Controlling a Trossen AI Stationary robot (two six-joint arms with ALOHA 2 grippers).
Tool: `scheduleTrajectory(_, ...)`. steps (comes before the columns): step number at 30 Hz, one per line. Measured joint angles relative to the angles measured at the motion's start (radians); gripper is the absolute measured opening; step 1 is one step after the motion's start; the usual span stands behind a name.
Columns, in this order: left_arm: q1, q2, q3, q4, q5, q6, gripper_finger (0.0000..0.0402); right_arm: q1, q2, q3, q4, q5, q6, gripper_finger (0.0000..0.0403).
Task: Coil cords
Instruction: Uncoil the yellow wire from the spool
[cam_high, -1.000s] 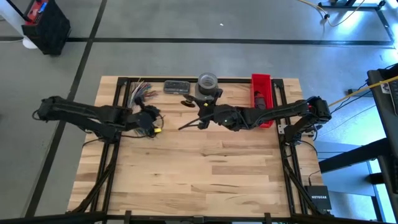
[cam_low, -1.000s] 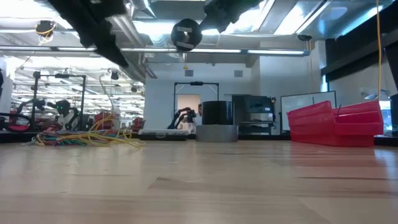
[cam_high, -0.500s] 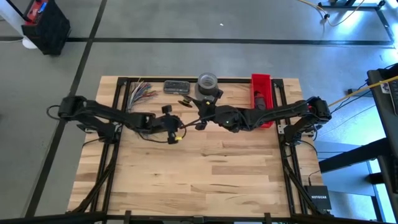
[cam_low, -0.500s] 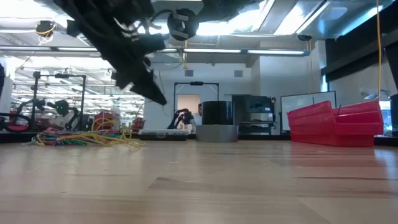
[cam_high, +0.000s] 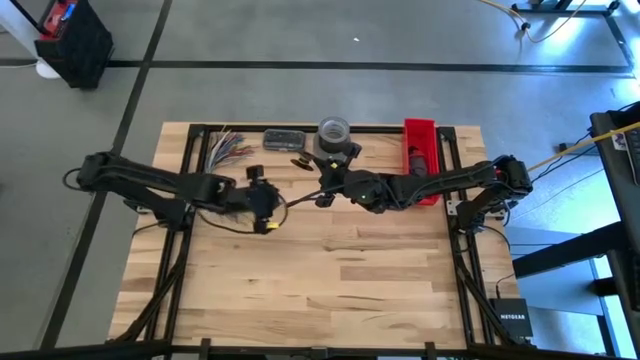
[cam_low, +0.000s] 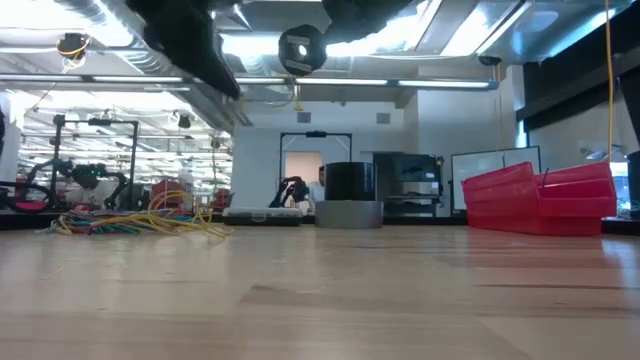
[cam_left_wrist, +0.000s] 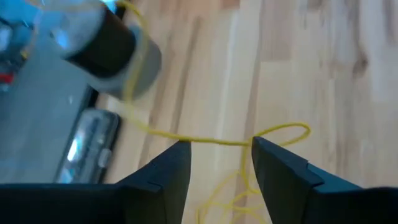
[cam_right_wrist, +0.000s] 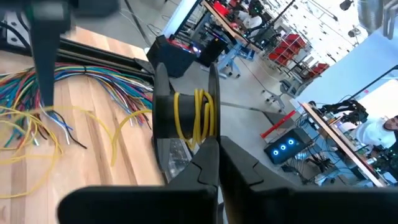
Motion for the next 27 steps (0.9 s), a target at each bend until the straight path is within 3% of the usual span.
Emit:
scheduleTrajectory(9,-0.008,-0.262,-0.168,0.055,0.034,0.012,0.0164,0.0,0.0,0.0,-0.013,0.0,0.02,0.0005)
scheduleTrajectory(13,0.038,-0.336,-0.232,0.324,0.044,0.065,0.0164,0.0,0.0,0.0,-0.001,-0.002,0.02,0.0005)
scheduleTrajectory(17,0.092,-0.33,-0.311,0.654,0.069,0.08,0.0164,0.0,0.0,-0.001,0.007,-0.029,0.023,0.0005)
scheduleTrajectory(20,0.137,-0.289,-0.359,0.811,0.073,0.021,0.0164,0.0,0.0,-0.001,0.014,-0.036,0.023,0.0005)
scheduleTrajectory(27,0.238,-0.152,-0.37,0.907,0.269,-0.078,0.0164,0.0,0.0,-0.001,0.013,-0.036,0.022,0.0005)
